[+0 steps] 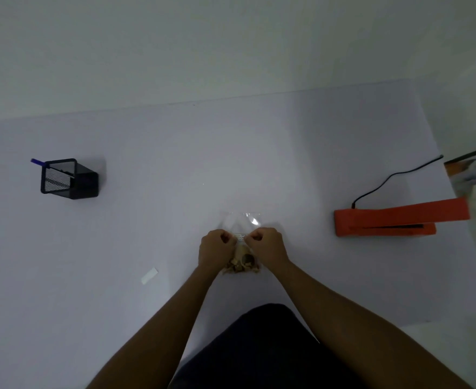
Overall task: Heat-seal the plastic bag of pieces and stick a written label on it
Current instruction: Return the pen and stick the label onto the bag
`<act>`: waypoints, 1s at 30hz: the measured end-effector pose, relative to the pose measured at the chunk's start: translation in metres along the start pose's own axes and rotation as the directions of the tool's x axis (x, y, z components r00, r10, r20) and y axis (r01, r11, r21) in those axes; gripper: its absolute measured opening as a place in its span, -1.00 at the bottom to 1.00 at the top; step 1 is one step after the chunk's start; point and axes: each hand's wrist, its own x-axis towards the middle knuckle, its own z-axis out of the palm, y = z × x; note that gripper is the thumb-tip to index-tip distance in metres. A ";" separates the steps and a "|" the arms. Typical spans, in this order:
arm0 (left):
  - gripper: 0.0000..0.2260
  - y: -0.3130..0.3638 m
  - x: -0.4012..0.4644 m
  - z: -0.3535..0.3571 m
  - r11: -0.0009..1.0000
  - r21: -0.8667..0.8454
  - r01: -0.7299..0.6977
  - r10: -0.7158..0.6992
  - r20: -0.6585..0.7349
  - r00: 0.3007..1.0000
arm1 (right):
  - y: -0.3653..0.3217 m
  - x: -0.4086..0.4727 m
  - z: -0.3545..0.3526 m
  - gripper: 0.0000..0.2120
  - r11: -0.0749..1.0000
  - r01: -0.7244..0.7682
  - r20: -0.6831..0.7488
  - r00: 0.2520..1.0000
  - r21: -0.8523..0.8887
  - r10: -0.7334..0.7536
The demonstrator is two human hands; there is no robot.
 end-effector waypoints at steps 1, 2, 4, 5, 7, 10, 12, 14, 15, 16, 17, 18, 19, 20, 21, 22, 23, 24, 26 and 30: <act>-0.78 0.000 0.000 0.001 1.000 0.010 0.003 -0.003 -0.003 1.000 | -0.001 0.000 0.000 -0.71 1.000 -0.004 0.000 1.000 -0.015 0.004; -0.79 0.001 0.001 0.001 1.000 0.014 0.007 -0.007 -0.007 1.000 | -0.003 0.000 -0.001 -0.66 1.000 -0.007 -0.003 1.000 -0.029 0.007; -0.82 0.002 0.002 0.002 1.000 0.013 0.013 -0.013 -0.013 1.000 | -0.006 -0.001 -0.002 -0.56 0.999 -0.005 -0.019 1.000 -0.054 0.004; -0.83 0.002 0.002 0.002 1.000 0.016 0.014 -0.013 -0.014 1.000 | -0.007 -0.001 -0.002 -0.54 0.998 -0.007 -0.024 1.000 -0.063 0.005; -0.85 0.004 0.001 0.001 1.000 0.026 0.014 -0.013 -0.014 1.000 | -0.007 -0.001 -0.001 -0.57 0.997 -0.024 -0.027 0.999 -0.076 0.022; -0.85 0.002 0.001 0.002 0.999 0.037 0.012 -0.011 -0.015 1.000 | -0.006 0.000 0.002 -0.68 0.996 -0.043 -0.032 0.999 -0.083 0.040; -0.85 0.001 0.001 0.003 0.999 0.043 0.008 -0.007 -0.019 1.000 | -0.007 -0.001 0.003 -0.74 0.996 -0.044 -0.044 0.998 -0.084 0.040; -0.85 0.001 0.001 0.003 0.999 0.042 0.006 -0.005 -0.022 1.000 | -0.008 -0.001 0.004 -0.78 0.995 -0.047 -0.050 0.998 -0.093 0.042; -0.85 0.002 0.001 0.004 0.999 0.043 0.006 -0.005 -0.024 1.000 | -0.008 0.000 0.004 -0.79 0.993 -0.051 -0.049 0.998 -0.102 0.046; -0.86 0.002 0.002 0.004 0.999 0.049 0.004 -0.002 -0.027 1.000 | -0.008 0.000 0.004 -0.79 0.992 -0.059 -0.047 0.997 -0.112 0.054; -0.87 0.002 0.002 0.004 0.998 0.059 0.002 0.000 -0.031 1.000 | -0.008 0.001 0.004 -0.78 0.990 -0.072 -0.047 0.997 -0.119 0.067; -0.87 0.002 0.002 0.004 0.998 0.068 0.000 0.002 -0.035 0.999 | -0.008 0.002 0.004 -0.75 0.989 -0.085 -0.048 0.996 -0.121 0.079; -0.88 0.002 0.003 0.005 0.997 0.074 -0.002 0.005 -0.036 0.999 | -0.007 0.002 0.004 -0.72 0.988 -0.095 -0.049 0.995 -0.119 0.090; -0.88 0.002 0.003 0.005 0.997 0.076 -0.005 0.007 -0.035 0.999 | -0.006 0.003 0.004 -0.70 0.987 -0.106 -0.049 0.994 -0.118 0.100; -0.88 0.001 0.003 0.005 0.997 0.077 -0.005 0.007 -0.032 0.999 | -0.006 0.002 0.003 -0.68 0.987 -0.115 -0.050 0.993 -0.116 0.110; -0.88 0.001 0.003 0.006 0.997 0.077 -0.002 0.004 -0.030 1.000 | -0.006 0.002 0.002 -0.66 0.986 -0.122 -0.054 0.992 -0.115 0.117; -0.88 0.002 0.003 0.006 0.997 0.076 0.001 0.001 -0.032 0.999 | -0.006 0.002 0.000 -0.63 0.986 -0.125 -0.057 0.991 -0.113 0.119; -0.88 0.002 0.003 0.007 0.997 0.078 0.003 0.000 -0.036 0.999 | -0.006 0.002 0.000 -0.61 0.986 -0.124 -0.059 0.991 -0.111 0.118; -0.88 0.002 0.002 0.007 0.997 0.074 -0.003 0.006 -0.047 0.999 | -0.006 0.002 -0.002 -0.59 0.986 -0.125 -0.057 0.991 -0.112 0.119; -0.71 0.004 -0.001 0.008 0.998 0.063 -0.023 0.029 -0.099 0.995 | -0.003 0.003 -0.001 -0.52 0.986 -0.139 -0.064 0.989 -0.094 0.133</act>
